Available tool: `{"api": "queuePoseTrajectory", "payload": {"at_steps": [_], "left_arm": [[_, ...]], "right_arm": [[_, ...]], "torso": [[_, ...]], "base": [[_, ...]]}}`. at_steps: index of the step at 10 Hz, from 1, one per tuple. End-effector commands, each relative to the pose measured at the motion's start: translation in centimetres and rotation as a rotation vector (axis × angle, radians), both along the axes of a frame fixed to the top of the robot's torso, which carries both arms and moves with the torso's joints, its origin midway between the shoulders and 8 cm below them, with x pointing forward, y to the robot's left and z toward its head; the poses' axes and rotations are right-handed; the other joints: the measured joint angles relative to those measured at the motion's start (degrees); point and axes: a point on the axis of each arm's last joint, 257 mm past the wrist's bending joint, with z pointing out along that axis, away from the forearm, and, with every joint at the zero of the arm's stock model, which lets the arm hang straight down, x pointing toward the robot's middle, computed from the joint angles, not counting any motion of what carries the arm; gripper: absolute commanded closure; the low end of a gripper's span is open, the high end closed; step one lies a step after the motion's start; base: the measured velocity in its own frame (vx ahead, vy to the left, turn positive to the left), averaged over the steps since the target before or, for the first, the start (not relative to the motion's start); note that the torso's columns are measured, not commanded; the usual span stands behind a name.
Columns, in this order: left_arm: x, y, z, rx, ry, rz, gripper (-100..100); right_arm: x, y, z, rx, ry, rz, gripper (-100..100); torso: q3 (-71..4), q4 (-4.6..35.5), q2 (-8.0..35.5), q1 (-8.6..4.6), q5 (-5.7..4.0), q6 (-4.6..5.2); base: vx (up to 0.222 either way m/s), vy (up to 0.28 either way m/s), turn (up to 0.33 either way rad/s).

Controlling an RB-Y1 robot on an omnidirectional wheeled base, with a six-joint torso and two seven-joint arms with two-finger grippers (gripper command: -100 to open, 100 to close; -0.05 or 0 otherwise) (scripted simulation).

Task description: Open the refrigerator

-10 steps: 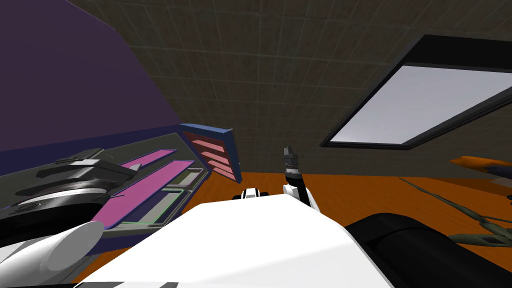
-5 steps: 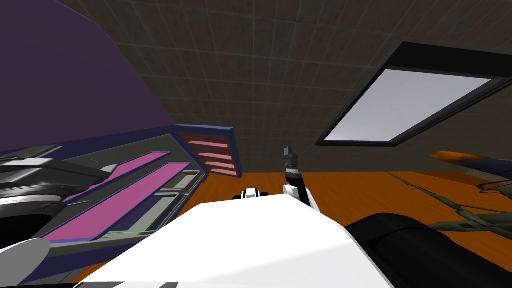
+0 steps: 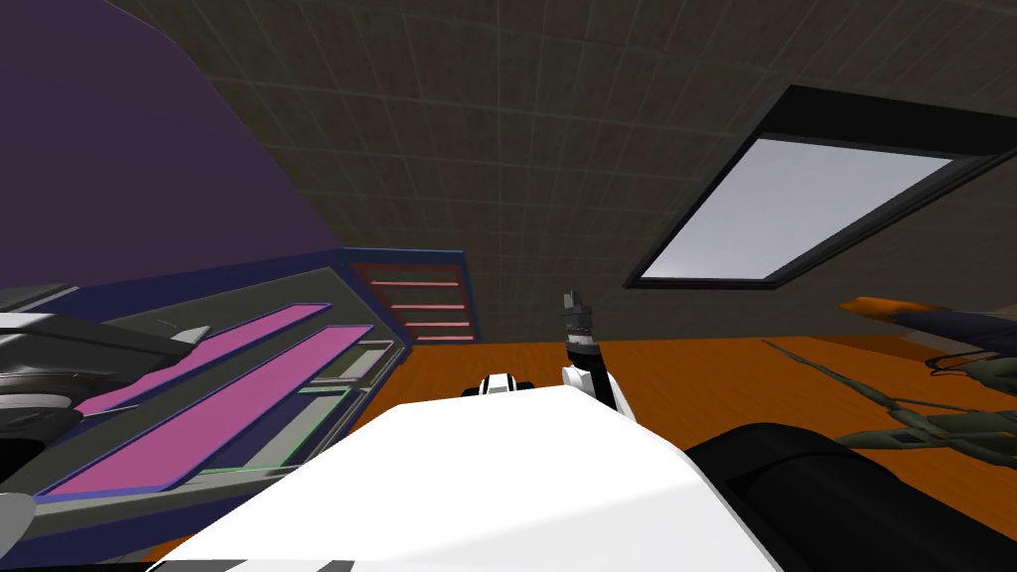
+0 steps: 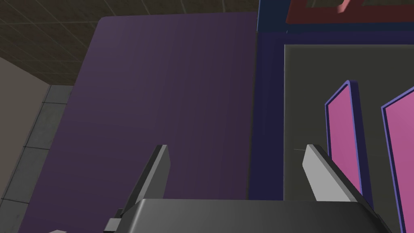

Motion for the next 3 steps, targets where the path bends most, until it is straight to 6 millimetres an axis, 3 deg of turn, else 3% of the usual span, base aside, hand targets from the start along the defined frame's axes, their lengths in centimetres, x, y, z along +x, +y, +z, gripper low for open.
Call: {"api": "queuePoseTrajectory", "payload": {"at_steps": [1,3], "left_arm": [[0.0,0.0,0.0,0.0,0.0,0.0,0],[0.0,0.0,0.0,0.0,0.0,0.0,0]], "right_arm": [[0.0,0.0,0.0,0.0,0.0,0.0,0],[0.0,0.0,0.0,0.0,0.0,0.0,0]], "torso": [[-0.01,0.0,-0.01,-0.02,-0.01,0.0],[-0.02,-0.01,-0.02,-0.03,-0.01,0.0]], "base": [[0.0,0.0,0.0],[0.0,0.0,0.0]]}}
